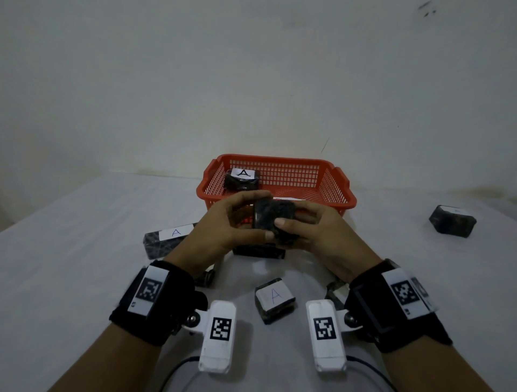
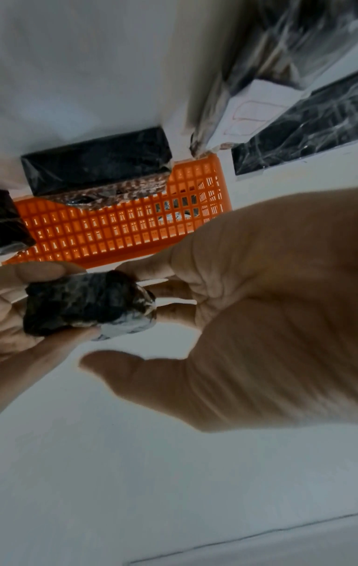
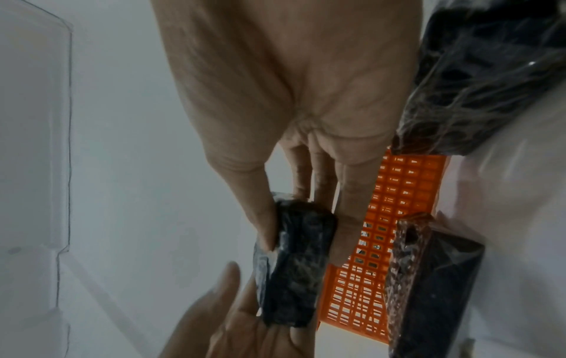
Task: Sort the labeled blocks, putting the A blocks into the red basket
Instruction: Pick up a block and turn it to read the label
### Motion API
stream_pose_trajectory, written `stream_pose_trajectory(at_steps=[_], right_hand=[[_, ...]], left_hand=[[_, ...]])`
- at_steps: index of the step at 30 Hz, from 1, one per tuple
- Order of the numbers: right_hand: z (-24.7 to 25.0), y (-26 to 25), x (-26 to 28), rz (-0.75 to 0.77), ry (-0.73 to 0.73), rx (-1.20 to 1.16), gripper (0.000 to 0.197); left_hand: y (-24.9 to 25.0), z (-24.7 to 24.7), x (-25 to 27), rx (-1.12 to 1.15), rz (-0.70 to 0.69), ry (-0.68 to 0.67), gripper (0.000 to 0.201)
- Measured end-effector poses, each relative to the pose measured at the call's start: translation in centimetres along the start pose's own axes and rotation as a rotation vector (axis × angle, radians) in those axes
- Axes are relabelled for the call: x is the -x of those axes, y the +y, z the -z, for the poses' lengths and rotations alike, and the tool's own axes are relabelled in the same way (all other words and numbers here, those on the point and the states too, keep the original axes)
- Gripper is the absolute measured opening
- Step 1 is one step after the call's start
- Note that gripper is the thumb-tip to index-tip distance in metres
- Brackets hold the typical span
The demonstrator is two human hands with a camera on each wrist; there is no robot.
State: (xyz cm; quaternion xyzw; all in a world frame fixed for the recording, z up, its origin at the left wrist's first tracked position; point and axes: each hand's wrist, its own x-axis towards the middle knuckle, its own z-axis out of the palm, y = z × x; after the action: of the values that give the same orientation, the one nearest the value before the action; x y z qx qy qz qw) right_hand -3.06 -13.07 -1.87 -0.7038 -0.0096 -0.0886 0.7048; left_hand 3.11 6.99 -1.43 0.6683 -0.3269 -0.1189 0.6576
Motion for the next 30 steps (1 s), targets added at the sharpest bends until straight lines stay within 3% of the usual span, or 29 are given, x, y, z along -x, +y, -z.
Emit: stream_pose_trajectory(at_steps=[5, 13, 16, 20, 23, 30], right_hand=[[0.12, -0.02, 0.32, 0.07, 0.046, 0.097, 0.05], [-0.21, -0.55, -0.05, -0.065, 0.0, -0.013, 0.036], [0.01, -0.27, -0.13, -0.005, -0.001, -0.029, 0.035], [0.52, -0.08, -0.34, 0.08, 0.014, -0.038, 0.05], [0.66, 0.08, -0.45, 0.1, 0.0, -0.036, 0.051], [0.49, -0.2, -0.05, 0.17, 0.0, 0.035, 0.047]], left_hand=[[-0.1, -0.15, -0.08, -0.098, -0.077, 0.13, 0.042], [0.08, 0.07, 0.04, -0.08, -0.166, 0.116, 0.047], [0.1, 0.0, -0.02, -0.046, -0.136, 0.09, 0.05], [-0.1, 0.0, -0.14, -0.01, -0.008, 0.015, 0.041], [0.06, -0.1, -0.03, -0.065, -0.048, 0.086, 0.03], [0.14, 0.0, 0.03, 0.01, -0.059, 0.052, 0.046]])
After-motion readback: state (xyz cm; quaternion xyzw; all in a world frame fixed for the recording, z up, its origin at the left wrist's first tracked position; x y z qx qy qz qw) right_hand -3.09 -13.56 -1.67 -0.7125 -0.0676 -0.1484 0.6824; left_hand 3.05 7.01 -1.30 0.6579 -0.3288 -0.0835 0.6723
